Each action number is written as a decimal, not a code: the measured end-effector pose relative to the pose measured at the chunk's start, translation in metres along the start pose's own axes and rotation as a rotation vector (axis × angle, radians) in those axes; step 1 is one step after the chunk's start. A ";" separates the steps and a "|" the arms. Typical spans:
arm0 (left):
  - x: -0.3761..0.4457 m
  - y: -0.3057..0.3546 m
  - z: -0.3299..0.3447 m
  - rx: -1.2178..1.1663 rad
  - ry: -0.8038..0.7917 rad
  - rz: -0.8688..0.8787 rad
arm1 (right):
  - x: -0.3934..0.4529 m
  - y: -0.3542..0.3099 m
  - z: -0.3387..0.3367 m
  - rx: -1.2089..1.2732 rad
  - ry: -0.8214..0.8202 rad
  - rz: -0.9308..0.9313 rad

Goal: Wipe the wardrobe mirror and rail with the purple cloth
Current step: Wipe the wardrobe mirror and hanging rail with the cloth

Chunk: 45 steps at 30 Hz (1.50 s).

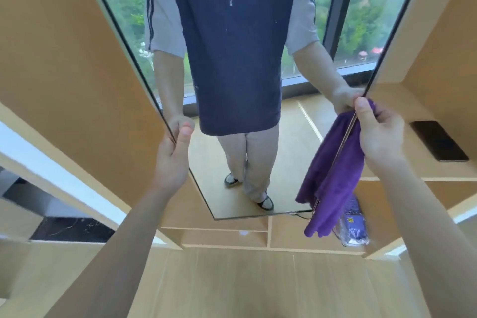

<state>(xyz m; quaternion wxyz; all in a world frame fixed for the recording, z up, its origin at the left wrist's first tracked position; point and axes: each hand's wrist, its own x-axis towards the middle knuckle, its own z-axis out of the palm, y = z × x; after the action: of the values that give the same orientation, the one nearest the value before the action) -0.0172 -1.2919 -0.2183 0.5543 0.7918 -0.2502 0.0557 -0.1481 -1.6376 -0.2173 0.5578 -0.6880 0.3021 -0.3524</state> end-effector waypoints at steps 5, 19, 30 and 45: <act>0.020 -0.009 0.004 0.023 -0.022 0.018 | 0.010 -0.005 0.010 0.015 0.021 0.022; 0.042 -0.006 0.014 -0.023 0.081 -0.223 | -0.023 0.031 0.007 0.042 0.059 0.194; 0.042 -0.021 0.014 -0.033 0.099 -0.301 | -0.114 0.055 0.022 0.192 0.113 0.419; 0.037 -0.020 0.017 -0.132 0.128 -0.310 | -0.068 -0.062 0.056 -0.185 0.058 -0.797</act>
<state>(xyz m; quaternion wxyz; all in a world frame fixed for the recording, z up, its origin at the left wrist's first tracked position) 0.0206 -1.3143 -0.2283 0.6219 0.7776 -0.0925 0.0036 -0.1387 -1.5396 -0.1740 0.3047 -0.7883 0.0578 -0.5315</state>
